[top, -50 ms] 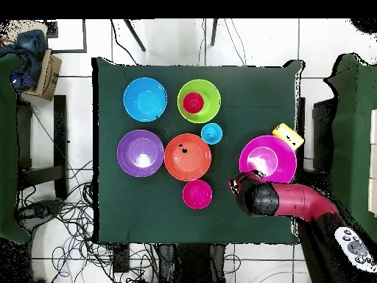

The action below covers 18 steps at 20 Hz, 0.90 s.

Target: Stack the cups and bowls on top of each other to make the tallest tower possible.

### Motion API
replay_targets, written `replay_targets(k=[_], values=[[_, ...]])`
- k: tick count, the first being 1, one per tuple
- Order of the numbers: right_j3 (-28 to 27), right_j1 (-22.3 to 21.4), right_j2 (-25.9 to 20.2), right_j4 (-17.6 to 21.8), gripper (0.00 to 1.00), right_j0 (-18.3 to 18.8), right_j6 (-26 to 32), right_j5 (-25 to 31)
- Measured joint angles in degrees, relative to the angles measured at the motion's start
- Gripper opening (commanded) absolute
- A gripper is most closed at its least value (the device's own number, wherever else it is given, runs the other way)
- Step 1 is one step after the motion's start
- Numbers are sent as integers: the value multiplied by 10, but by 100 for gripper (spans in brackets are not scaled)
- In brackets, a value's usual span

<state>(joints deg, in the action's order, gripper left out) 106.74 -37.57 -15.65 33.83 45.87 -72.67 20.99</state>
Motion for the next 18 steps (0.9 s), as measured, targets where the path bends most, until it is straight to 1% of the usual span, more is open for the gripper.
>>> replay_targets(k=[3, 9, 18], values=[[-1, 4, 1, 6, 100, -3, 0, 0], [-5, 26, 8, 26, 100, -16, 0, 0], [-14, 50, 17, 39, 100, -32, 0, 0]])
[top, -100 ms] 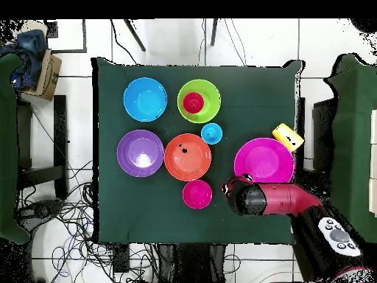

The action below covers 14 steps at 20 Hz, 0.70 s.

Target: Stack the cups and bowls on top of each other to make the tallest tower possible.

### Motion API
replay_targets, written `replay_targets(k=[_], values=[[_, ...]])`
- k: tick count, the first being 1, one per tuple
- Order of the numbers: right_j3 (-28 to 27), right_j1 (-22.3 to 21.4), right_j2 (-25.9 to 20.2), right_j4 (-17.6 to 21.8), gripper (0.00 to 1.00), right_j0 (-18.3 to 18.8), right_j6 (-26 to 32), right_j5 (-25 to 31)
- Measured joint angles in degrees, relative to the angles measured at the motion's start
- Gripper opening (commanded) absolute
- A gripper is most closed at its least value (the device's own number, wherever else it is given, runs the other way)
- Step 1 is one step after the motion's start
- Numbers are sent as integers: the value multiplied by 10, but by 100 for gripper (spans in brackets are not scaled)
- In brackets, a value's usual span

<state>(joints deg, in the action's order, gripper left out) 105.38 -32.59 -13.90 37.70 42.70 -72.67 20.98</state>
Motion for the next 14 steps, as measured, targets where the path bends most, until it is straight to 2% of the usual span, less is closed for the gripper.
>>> replay_targets(k=[14], values=[[-6, 20, 1, 13, 100, 1, 0, 0]])
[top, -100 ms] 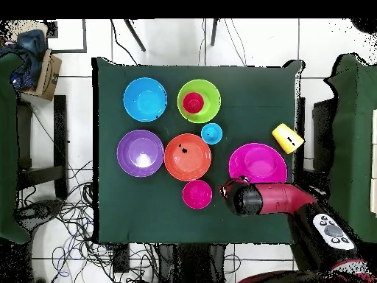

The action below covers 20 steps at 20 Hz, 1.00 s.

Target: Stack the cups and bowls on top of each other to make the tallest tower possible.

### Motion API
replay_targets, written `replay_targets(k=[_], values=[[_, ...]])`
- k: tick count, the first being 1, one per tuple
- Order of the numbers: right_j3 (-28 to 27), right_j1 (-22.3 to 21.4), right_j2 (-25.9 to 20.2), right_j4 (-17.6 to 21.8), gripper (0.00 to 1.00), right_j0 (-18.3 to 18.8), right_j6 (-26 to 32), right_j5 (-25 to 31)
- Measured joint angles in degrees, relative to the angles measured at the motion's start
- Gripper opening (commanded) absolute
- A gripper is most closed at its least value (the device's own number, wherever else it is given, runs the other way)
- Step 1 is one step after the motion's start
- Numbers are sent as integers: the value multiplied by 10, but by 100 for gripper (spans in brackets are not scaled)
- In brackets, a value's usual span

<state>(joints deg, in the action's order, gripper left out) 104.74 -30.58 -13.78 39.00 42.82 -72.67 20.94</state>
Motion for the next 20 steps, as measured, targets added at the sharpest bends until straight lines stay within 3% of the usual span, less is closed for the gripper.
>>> replay_targets(k=[9, 20], values=[[0, -1, -3, 0, 100, 17, 0, 0], [0, -38, -42, -16, 100, 74, 0, 15]])
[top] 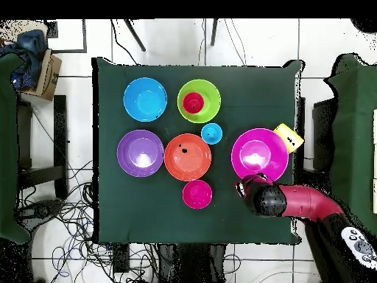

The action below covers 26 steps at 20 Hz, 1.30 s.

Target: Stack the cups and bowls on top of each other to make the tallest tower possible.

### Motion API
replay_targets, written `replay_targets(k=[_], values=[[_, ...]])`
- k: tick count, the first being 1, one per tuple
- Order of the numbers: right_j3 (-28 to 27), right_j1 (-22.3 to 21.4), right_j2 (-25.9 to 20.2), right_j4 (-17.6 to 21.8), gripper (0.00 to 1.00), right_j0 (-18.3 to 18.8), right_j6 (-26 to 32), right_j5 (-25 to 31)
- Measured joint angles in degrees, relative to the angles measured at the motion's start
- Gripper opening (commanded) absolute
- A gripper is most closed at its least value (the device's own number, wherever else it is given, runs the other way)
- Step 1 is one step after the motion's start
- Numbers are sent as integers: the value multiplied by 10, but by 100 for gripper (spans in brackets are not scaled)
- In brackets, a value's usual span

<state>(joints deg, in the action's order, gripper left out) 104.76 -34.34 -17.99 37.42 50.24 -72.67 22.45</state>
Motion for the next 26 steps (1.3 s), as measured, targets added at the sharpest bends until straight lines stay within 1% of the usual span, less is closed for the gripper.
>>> replay_targets(k=[2, 8, 16, 26], values=[[0, -11, -11, -12, 100, 7, 0, 13], [-4, -16, -18, -17, 100, 5, 0, 25], [-27, -1, -18, -17, 100, -22, 0, 28], [-68, 26, -9, -17, 100, -57, 0, 28]])
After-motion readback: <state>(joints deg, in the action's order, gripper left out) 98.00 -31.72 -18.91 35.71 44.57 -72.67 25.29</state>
